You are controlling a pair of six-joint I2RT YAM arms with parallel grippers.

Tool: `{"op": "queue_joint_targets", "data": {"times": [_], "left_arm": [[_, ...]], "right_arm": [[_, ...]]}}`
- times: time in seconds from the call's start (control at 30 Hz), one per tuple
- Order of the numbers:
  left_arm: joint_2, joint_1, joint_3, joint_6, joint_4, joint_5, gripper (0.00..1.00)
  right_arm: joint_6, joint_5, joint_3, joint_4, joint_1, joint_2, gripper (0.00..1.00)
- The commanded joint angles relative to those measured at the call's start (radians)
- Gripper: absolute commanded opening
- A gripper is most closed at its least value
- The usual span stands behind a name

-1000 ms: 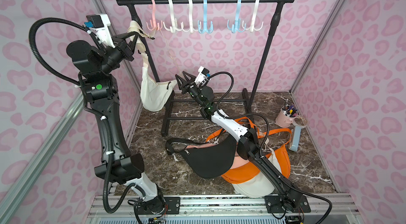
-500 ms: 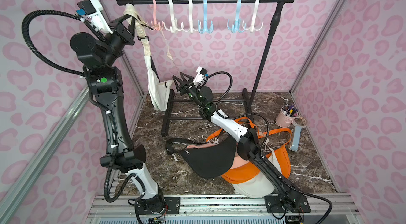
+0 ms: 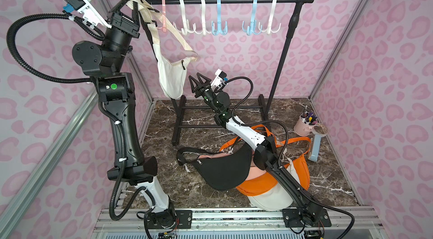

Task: Take the bag off the hook
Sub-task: Pick up the bag from the hook, then place the bag at the center of the board.

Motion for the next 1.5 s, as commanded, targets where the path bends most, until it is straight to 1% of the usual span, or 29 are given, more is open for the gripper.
{"op": "queue_joint_targets", "data": {"times": [0.0,0.1,0.2,0.3,0.37,0.47,0.53,0.6,0.63,0.73,0.8,0.9,1.07,1.2,1.33,1.4,1.47], "left_arm": [[0.053,-0.035,0.061,-0.018,0.046,-0.057,0.04],[0.089,-0.079,0.099,0.024,0.064,-0.086,0.03],[0.098,-0.118,0.099,0.097,0.076,-0.132,0.04],[0.110,-0.143,0.099,0.149,0.105,-0.175,0.03],[0.124,-0.154,0.099,0.144,0.137,-0.183,0.04],[0.138,-0.166,0.097,0.112,0.163,-0.120,0.03],[0.123,-0.167,0.066,0.071,0.180,-0.080,0.03],[0.086,-0.168,0.002,0.023,0.203,-0.065,0.03],[0.063,-0.170,-0.027,0.008,0.201,-0.051,0.03],[0.004,-0.177,-0.076,-0.007,0.129,-0.005,0.03],[-0.051,-0.189,-0.142,-0.019,0.090,0.012,0.03],[-0.165,-0.213,-0.289,-0.022,0.048,0.032,0.03],[-0.383,-0.248,-0.616,-0.021,0.033,0.019,0.03],[-0.543,-0.258,-0.840,-0.029,0.032,0.007,0.03],[-0.697,-0.271,-1.078,-0.111,0.050,0.018,0.03],[-0.769,-0.287,-1.180,-0.132,0.016,0.022,0.03],[-0.845,-0.297,-1.293,-0.137,-0.075,0.006,0.03]], "right_arm": [[0.036,-0.037,0.002,0.008,0.000,0.006,0.53],[0.102,-0.096,-0.033,-0.008,-0.003,-0.025,0.50],[0.191,-0.203,-0.117,-0.003,-0.009,-0.082,0.46],[0.269,-0.312,-0.274,-0.005,-0.017,-0.178,0.40],[0.282,-0.347,-0.441,0.026,-0.021,-0.268,0.40],[0.263,-0.335,-0.678,0.081,-0.039,-0.391,0.40],[0.257,-0.314,-0.770,0.095,-0.064,-0.451,0.38],[0.256,-0.304,-0.830,0.092,-0.090,-0.487,0.36],[0.249,-0.301,-0.854,0.087,-0.104,-0.529,0.36],[0.193,-0.313,-0.898,0.038,-0.126,-0.599,0.36],[0.135,-0.321,-0.919,-0.020,-0.131,-0.651,0.37],[0.059,-0.326,-0.984,-0.071,-0.132,-0.748,0.38],[0.006,-0.326,-1.129,-0.123,-0.124,-0.921,0.39],[-0.081,-0.310,-1.227,-0.196,-0.088,-1.042,0.41],[-0.166,-0.273,-1.336,-0.278,-0.042,-1.156,0.42],[-0.185,-0.257,-1.393,-0.287,-0.022,-1.206,0.43],[-0.206,-0.243,-1.447,-0.298,-0.002,-1.250,0.43]]}}
